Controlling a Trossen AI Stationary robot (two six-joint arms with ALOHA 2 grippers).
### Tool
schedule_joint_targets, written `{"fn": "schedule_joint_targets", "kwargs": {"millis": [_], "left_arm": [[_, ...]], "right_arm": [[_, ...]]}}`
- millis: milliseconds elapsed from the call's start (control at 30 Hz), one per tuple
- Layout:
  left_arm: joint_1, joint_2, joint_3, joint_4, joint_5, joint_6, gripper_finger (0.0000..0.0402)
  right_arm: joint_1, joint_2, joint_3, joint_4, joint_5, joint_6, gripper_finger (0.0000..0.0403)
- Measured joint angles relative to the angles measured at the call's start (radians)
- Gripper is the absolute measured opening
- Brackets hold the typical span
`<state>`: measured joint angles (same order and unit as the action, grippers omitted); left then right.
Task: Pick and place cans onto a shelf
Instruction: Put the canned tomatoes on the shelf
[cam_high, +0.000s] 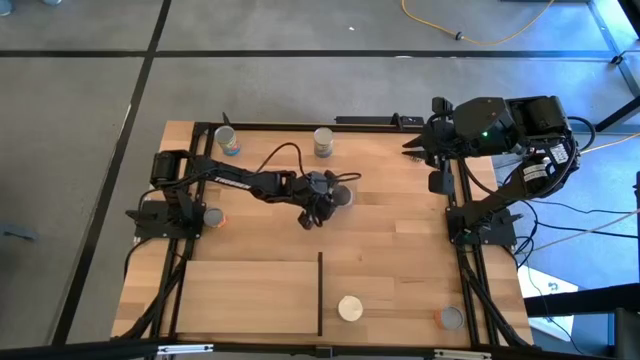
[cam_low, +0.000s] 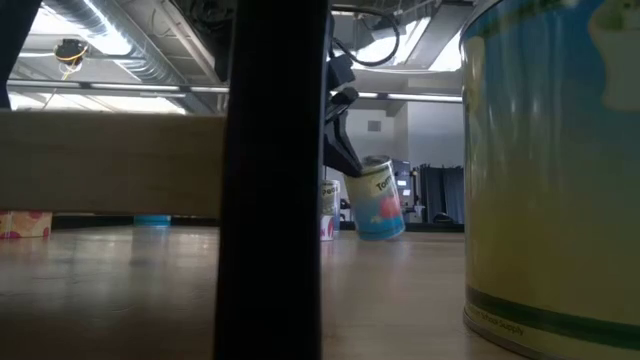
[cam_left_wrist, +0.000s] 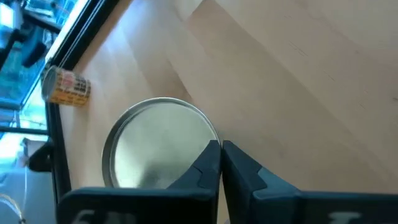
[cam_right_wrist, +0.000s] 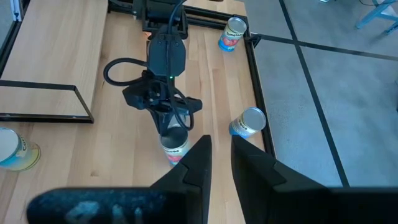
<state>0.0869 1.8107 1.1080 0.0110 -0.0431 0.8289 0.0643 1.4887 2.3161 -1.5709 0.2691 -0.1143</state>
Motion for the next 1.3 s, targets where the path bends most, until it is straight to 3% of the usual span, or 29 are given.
{"fn": "schedule_joint_targets", "kwargs": {"millis": [300,600,1033,1300], "left_arm": [[0.000,-0.003,0.057,-0.050,-0.052,-0.095,0.0001],[0.001,-0.005,0.311,-0.405,-0.064,-0.147,0.0000],[0.000,-0.006,0.685,-0.809,-0.097,-0.480,0.0000],[-0.037,-0.029,0.771,-1.025,-0.097,-0.589,0.0000]], "right_arm": [[0.000,0.000,0.000,0.000,0.000,0.000,0.0063],[0.000,0.000,0.000,0.000,0.000,0.000,0.0063],[0.000,0.000,0.000,0.000,0.000,0.000,0.0063],[0.000,0.000,0.000,0.000,0.000,-0.003,0.0063]]}}
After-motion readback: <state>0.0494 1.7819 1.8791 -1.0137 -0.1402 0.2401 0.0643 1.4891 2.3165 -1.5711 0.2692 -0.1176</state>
